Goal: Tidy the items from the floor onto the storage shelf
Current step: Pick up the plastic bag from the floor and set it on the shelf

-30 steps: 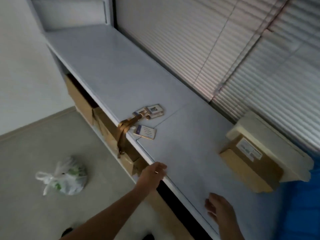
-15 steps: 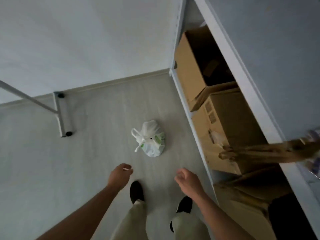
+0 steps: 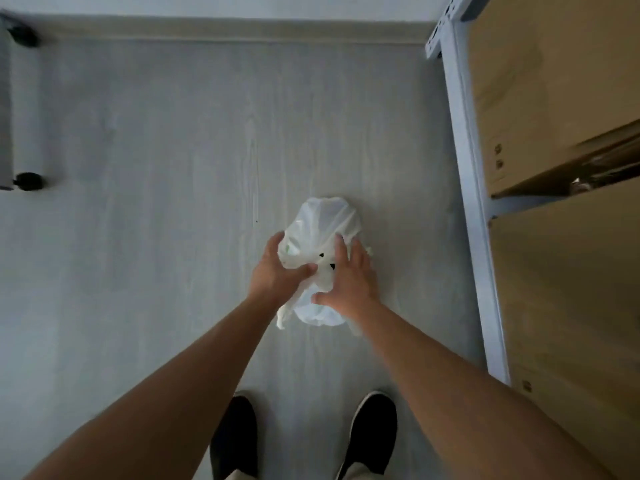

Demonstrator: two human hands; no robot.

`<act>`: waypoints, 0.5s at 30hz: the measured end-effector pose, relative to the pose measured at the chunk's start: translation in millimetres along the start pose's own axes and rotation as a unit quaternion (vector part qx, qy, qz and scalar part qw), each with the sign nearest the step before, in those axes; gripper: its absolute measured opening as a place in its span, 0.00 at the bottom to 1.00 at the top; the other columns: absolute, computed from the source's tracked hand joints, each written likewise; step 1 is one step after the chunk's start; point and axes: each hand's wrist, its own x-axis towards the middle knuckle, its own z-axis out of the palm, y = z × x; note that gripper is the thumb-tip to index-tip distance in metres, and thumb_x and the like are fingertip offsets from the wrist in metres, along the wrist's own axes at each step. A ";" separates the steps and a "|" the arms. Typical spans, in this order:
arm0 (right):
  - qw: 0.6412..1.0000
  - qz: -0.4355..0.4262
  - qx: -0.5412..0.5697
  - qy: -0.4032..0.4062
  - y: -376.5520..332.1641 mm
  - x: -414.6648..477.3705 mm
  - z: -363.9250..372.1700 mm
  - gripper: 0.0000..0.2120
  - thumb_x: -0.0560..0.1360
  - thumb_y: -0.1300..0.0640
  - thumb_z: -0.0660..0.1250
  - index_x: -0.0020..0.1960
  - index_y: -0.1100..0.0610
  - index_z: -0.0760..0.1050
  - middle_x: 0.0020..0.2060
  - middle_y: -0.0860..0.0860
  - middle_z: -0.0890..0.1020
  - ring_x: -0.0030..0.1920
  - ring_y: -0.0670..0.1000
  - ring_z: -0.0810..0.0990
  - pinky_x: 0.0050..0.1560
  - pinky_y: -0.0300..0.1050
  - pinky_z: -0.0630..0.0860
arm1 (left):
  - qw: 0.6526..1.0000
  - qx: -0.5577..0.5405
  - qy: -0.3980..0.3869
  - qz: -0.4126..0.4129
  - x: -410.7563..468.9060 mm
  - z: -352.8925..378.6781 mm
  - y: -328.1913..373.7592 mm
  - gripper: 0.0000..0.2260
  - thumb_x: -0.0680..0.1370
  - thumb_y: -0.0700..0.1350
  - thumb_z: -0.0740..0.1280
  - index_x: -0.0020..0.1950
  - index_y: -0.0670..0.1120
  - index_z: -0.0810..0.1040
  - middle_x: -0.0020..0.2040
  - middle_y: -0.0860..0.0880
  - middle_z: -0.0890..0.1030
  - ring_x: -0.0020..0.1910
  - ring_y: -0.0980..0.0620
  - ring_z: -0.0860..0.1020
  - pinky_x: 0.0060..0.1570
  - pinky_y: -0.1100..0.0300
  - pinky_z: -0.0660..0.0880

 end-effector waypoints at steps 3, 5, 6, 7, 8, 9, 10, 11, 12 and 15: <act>0.998 -0.056 0.015 0.028 -0.8 20.4 16.3 0.49 0.65 0.45 0.77 0.78 0.45 0.51 0.80 0.57 0.48 0.79 0.62 0.50 0.74 0.63 0.59 | 1.000 0.012 0.002 0.004 5.7 8.4 -1.6 0.13 0.73 0.47 0.71 0.57 0.52 0.81 0.48 0.50 0.83 0.44 0.51 0.82 0.41 0.60 0.78; 0.991 -0.105 0.034 0.073 -0.8 19.2 12.3 0.31 0.68 0.49 0.74 0.69 0.52 0.70 0.75 0.59 0.63 0.75 0.63 0.62 0.71 0.58 0.65 | 1.000 0.015 0.005 0.015 2.1 -0.2 3.3 0.05 0.75 0.44 0.70 0.48 0.50 0.84 0.39 0.52 0.82 0.37 0.52 0.79 0.35 0.63 0.73; 0.986 -0.126 0.051 0.093 -1.2 14.0 7.2 0.23 0.69 0.52 0.73 0.63 0.56 0.75 0.70 0.60 0.71 0.71 0.63 0.69 0.67 0.56 0.69 | 1.000 0.013 0.005 0.021 -1.9 -6.6 8.2 0.03 0.75 0.44 0.70 0.46 0.49 0.84 0.37 0.52 0.82 0.36 0.52 0.78 0.35 0.62 0.73; 0.982 -0.140 0.069 0.104 -2.1 5.6 -0.1 0.18 0.70 0.55 0.72 0.58 0.60 0.78 0.64 0.60 0.76 0.66 0.62 0.74 0.63 0.55 0.72 | 0.999 0.017 0.002 0.029 -7.9 -13.0 15.4 0.02 0.74 0.44 0.71 0.44 0.49 0.84 0.35 0.52 0.81 0.34 0.53 0.78 0.34 0.63 0.73; 0.980 -0.145 0.082 0.106 -3.3 -5.1 -9.4 0.14 0.72 0.57 0.70 0.55 0.61 0.78 0.60 0.60 0.79 0.61 0.62 0.77 0.60 0.54 0.74 | 0.999 0.027 -0.003 0.040 -15.3 -18.2 24.4 0.02 0.74 0.45 0.71 0.44 0.48 0.84 0.34 0.52 0.81 0.33 0.54 0.77 0.32 0.66 0.73; 0.981 -0.142 0.085 0.101 -5.0 -17.1 -20.2 0.12 0.74 0.58 0.68 0.55 0.61 0.78 0.57 0.59 0.81 0.59 0.61 0.79 0.57 0.53 0.75 | 0.998 0.041 -0.009 0.052 -24.4 -22.4 34.7 0.02 0.75 0.45 0.72 0.43 0.48 0.84 0.33 0.52 0.80 0.31 0.55 0.76 0.29 0.70 0.71; 0.982 -0.139 0.082 0.094 -6.3 -30.1 -31.5 0.12 0.75 0.58 0.67 0.57 0.60 0.78 0.56 0.58 0.82 0.58 0.60 0.79 0.56 0.52 0.75 | 0.997 0.050 -0.015 0.064 -34.9 -25.5 45.7 0.02 0.75 0.44 0.71 0.43 0.47 0.83 0.33 0.53 0.80 0.30 0.56 0.76 0.26 0.72 0.69; 0.983 -0.139 0.078 0.088 -7.5 -43.2 -42.8 0.13 0.76 0.58 0.66 0.59 0.60 0.77 0.56 0.57 0.82 0.58 0.60 0.79 0.55 0.51 0.74 | 0.995 0.055 -0.019 0.077 -47.2 -28.9 58.2 0.02 0.75 0.44 0.71 0.43 0.47 0.83 0.33 0.53 0.80 0.30 0.57 0.75 0.26 0.73 0.68; 0.984 -0.140 0.075 0.086 -9.2 -57.5 -55.2 0.14 0.76 0.57 0.65 0.61 0.59 0.76 0.56 0.57 0.82 0.57 0.60 0.80 0.53 0.51 0.74 | 0.994 0.058 -0.022 0.091 -60.3 -33.1 71.5 0.02 0.75 0.44 0.71 0.42 0.48 0.83 0.33 0.52 0.79 0.30 0.57 0.75 0.26 0.73 0.68; 0.984 -0.129 0.092 0.080 -18.6 -113.7 -98.1 0.10 0.78 0.55 0.64 0.56 0.58 0.76 0.49 0.57 0.83 0.50 0.61 0.81 0.43 0.49 0.72 | 0.990 0.061 -0.023 0.124 -110.4 -52.8 110.0 0.03 0.75 0.42 0.71 0.42 0.47 0.82 0.35 0.50 0.79 0.32 0.55 0.73 0.27 0.72 0.66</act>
